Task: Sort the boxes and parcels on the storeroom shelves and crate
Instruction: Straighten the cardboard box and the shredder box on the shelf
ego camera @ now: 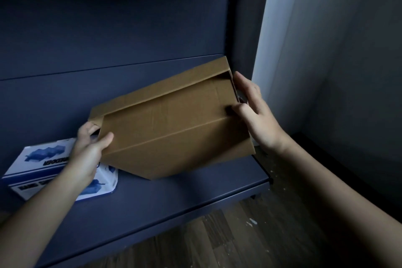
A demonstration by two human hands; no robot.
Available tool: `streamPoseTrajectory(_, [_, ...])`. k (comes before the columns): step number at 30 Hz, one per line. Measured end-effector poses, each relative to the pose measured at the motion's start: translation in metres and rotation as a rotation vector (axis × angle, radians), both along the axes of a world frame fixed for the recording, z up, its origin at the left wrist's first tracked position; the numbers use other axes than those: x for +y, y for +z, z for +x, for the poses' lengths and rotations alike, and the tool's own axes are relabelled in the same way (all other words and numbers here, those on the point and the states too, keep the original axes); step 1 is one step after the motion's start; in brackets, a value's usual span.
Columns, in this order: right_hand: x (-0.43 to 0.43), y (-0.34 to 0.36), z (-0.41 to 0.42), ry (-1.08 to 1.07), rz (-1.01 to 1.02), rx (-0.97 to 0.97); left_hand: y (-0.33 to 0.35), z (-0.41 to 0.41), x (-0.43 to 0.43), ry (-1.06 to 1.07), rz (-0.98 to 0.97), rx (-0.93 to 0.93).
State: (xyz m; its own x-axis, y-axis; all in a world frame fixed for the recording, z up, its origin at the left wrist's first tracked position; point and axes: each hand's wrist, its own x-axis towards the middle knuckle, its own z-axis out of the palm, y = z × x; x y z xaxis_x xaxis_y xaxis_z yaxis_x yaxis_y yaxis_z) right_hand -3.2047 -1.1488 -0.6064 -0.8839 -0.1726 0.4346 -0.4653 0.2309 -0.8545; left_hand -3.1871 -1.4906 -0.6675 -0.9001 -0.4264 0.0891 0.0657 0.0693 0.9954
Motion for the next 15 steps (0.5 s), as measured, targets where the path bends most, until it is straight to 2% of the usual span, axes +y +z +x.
streamPoseTrajectory(2, [0.002, -0.006, -0.002, -0.079, -0.002, 0.004, 0.003, 0.003, 0.008, 0.003, -0.124, -0.026])
streamPoseTrajectory(7, [0.010, -0.015, -0.002, -0.128, 0.047, 0.005, 0.008, 0.006, 0.013, 0.035, -0.625, -0.191])
streamPoseTrajectory(10, [0.012, -0.023, -0.001, -0.143, 0.030, 0.046, 0.022, 0.011, 0.024, 0.064, -0.857, -0.103])
streamPoseTrajectory(12, [0.011, -0.033, 0.000, -0.116, 0.017, 0.033, 0.031, 0.015, 0.033, -0.085, -1.019, -0.073])
streamPoseTrajectory(15, [0.014, -0.052, 0.003, -0.091, -0.082, -0.055, 0.037, 0.012, 0.041, -0.308, -1.261, -0.206])
